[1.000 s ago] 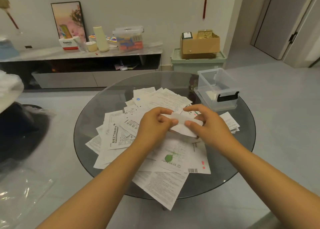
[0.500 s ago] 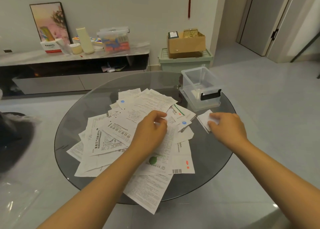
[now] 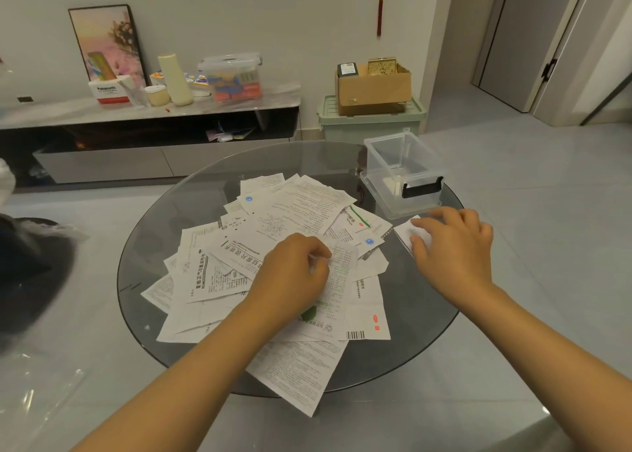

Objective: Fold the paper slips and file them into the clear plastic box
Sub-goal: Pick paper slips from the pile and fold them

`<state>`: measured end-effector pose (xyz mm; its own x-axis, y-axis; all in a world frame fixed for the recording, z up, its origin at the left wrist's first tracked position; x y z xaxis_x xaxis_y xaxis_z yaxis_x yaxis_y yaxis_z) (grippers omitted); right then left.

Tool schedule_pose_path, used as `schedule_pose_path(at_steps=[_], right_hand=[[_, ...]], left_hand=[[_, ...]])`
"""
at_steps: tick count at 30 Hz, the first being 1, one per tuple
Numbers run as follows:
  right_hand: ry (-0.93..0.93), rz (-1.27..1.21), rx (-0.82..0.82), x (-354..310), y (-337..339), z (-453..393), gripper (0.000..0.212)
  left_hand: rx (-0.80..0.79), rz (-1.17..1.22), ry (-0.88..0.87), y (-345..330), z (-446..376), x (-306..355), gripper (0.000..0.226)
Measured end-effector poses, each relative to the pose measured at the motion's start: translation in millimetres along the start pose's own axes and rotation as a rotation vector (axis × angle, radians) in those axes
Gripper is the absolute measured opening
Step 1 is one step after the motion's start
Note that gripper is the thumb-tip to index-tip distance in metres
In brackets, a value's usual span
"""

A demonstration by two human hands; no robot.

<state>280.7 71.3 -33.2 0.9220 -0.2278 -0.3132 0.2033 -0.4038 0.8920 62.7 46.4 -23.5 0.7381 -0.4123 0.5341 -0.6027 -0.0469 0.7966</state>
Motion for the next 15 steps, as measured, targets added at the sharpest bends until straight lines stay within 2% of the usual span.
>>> schedule_pose_path(at_steps=[4,7,9,12,15], right_hand=[[0.05,-0.076,0.018,-12,7,6,0.029],[0.097,-0.097,-0.013,-22,7,15,0.03],[0.133,-0.089,-0.059,-28,5,22,0.032],[0.188,-0.116,-0.126,-33,1,32,0.032],[0.25,-0.19,-0.183,-37,-3,41,0.03]], left_hand=[[-0.074,-0.078,-0.09,0,3,3,0.019],[-0.234,-0.204,-0.209,-1,7,7,0.023],[-0.375,-0.262,-0.266,-3,13,6,0.031],[-0.572,-0.244,-0.25,-7,24,-2,0.055],[-0.681,-0.215,-0.225,-11,31,-8,0.07]])
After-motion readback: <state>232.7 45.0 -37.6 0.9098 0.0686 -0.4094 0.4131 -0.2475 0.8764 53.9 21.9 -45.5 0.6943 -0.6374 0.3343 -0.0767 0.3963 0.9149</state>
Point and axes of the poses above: each hand's wrist, its own z-axis away from the middle knuckle, its own y-axis out of the back of the hand, x = y × z, the point moved 5 cm from there along -z, towards the middle knuckle, and after that the axes turned 14 degrees about -y, right-handed, at the moved point
